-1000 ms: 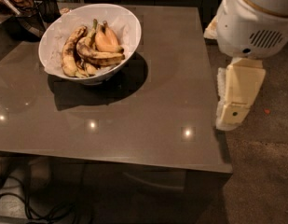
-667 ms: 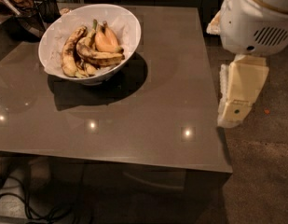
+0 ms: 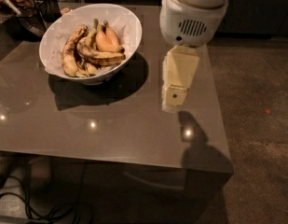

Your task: Pick banana from white bowl

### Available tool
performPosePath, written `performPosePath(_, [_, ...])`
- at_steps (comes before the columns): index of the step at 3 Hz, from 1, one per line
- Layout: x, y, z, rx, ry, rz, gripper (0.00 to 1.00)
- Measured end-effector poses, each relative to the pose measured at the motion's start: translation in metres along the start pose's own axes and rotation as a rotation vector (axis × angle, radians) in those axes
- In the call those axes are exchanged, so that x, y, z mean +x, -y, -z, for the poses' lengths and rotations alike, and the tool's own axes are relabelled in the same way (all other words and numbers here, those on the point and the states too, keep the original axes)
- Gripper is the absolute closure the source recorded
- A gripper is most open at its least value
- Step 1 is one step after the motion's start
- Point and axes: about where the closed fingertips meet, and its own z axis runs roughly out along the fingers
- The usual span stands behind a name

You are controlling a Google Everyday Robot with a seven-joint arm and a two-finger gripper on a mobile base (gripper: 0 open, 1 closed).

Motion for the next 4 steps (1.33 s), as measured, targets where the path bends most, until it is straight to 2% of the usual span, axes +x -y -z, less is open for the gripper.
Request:
performPosePath(1, [-0.030, 0.009, -0.017, -0.019, -0.018, 0.032, 0.00])
performPosePath(2, [-0.034, 0.012, -0.010, -0.005, 0.037, 0.012, 0.00])
performPosePath(3, [-0.078, 0.008, 0.014, 0.019, 0.069, -0.014, 0.00])
performPosePath(4, [-0.085, 0.009, 0.021, 0.044, 0.094, -0.012, 0.00])
